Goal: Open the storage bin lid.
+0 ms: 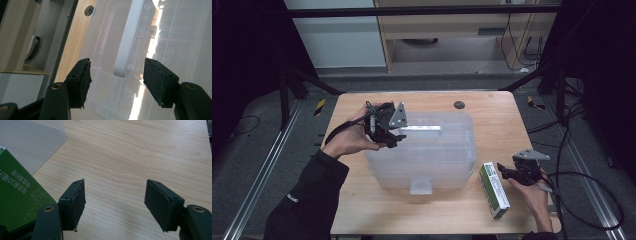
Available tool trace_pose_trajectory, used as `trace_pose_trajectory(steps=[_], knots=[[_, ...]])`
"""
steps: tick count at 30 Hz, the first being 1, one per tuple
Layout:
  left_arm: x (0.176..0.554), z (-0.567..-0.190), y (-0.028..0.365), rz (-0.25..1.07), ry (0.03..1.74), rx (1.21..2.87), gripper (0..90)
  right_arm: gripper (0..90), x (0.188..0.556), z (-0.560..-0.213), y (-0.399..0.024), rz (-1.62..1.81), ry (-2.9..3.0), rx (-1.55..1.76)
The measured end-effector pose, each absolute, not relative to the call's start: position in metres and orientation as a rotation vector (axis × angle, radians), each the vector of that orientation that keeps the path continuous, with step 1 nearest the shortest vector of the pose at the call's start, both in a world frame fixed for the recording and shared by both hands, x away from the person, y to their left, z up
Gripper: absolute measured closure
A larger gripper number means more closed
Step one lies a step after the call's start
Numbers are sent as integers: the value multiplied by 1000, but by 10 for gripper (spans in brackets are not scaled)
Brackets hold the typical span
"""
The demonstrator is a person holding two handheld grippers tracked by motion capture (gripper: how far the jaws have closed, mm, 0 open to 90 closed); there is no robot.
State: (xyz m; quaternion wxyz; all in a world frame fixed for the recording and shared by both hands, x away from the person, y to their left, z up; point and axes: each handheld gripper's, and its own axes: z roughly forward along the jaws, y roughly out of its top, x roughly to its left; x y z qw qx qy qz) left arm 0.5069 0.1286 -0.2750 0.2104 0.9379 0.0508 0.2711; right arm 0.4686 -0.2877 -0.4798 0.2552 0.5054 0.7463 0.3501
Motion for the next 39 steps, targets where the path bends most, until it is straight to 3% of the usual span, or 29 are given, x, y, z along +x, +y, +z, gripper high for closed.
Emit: trace_pose_trajectory(steps=[12,25,39], knots=[[511,-282,114,767,90,2665,457,388,469,-480,-288,949,2047,1370],[514,-288,107,784,69,2693,613,422,469,-479,-287,947,2057,1365],[515,-293,99,820,46,2721,722,495,467,-473,-288,974,2032,1355]])
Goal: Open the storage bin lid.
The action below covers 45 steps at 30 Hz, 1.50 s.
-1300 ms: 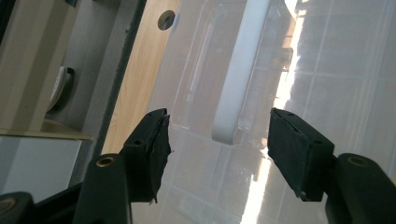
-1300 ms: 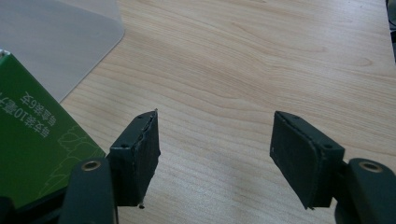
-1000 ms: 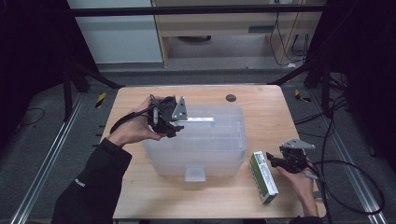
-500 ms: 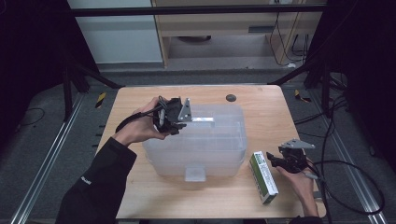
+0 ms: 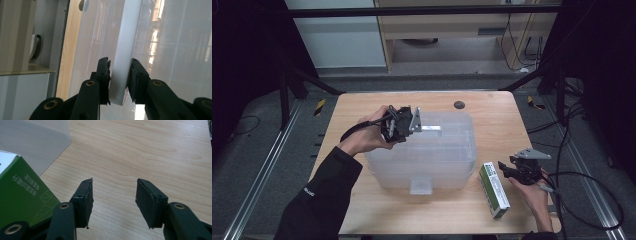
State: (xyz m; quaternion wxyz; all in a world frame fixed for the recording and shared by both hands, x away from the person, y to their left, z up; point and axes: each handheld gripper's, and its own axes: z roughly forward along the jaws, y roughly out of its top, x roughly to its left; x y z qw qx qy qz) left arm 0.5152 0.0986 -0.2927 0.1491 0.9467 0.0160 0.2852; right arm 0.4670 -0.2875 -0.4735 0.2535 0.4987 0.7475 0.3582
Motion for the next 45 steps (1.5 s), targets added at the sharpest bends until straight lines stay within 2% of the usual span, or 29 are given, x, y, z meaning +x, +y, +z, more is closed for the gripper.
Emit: trace_pose_trajectory(steps=[6,20,26,45], knots=[[515,-292,98,830,40,2718,727,554,465,-467,-287,998,2022,1343],[516,-290,99,807,67,2716,727,795,454,-437,-282,1118,2017,1303],[518,-289,99,793,74,2712,725,849,449,-424,-277,1160,2032,1262],[527,-281,102,802,115,2674,711,899,439,-402,-254,1268,2116,1165]])
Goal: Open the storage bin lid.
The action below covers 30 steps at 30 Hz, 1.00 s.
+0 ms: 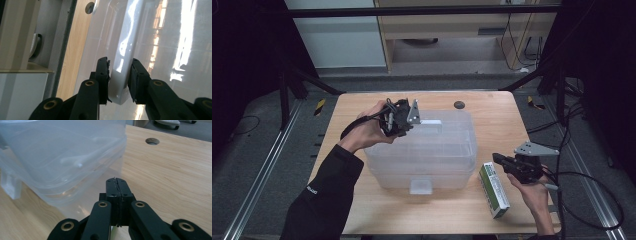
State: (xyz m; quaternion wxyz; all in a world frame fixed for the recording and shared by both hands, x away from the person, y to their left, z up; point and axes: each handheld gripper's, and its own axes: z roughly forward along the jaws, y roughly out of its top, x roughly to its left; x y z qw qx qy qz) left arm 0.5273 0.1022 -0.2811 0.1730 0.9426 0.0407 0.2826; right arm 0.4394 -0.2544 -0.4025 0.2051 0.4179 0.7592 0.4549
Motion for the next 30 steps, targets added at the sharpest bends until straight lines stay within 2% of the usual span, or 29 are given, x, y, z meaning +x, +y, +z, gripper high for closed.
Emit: trace_pose_trajectory(steps=[30], knots=[[547,-271,105,850,236,2585,679,899,438,-401,-236,1333,2207,1101]])
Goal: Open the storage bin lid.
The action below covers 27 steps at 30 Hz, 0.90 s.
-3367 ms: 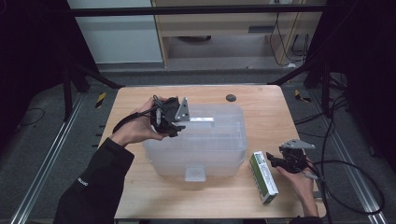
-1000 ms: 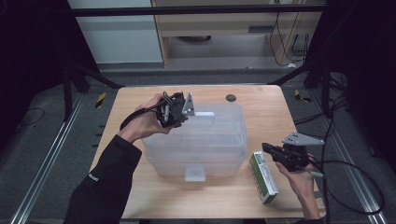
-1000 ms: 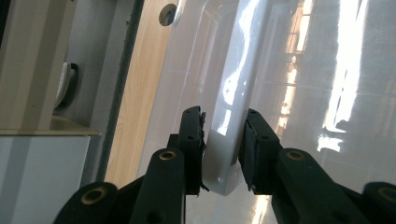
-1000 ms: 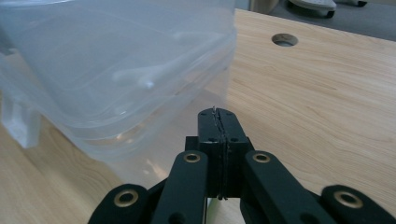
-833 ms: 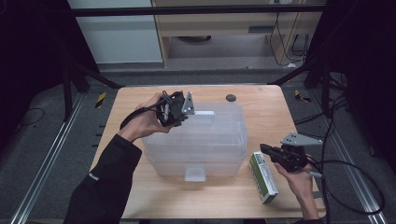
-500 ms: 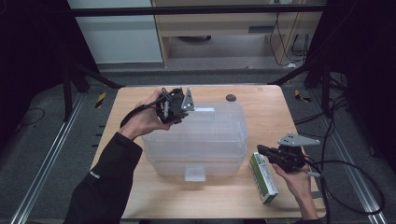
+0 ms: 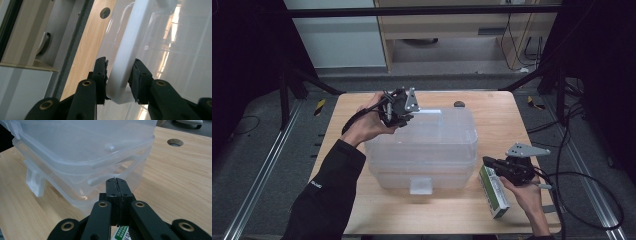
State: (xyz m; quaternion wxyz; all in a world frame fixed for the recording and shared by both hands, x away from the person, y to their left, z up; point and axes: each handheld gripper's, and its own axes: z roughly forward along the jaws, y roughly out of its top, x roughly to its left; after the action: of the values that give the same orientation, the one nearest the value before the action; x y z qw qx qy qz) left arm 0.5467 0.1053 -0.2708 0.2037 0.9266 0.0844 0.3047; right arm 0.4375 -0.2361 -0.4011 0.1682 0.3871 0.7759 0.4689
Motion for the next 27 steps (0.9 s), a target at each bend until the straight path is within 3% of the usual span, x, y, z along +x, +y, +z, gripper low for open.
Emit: trace_pose_trajectory(steps=[27], knots=[[562,-269,105,859,334,2526,659,900,445,-395,-219,1451,2195,1066]])
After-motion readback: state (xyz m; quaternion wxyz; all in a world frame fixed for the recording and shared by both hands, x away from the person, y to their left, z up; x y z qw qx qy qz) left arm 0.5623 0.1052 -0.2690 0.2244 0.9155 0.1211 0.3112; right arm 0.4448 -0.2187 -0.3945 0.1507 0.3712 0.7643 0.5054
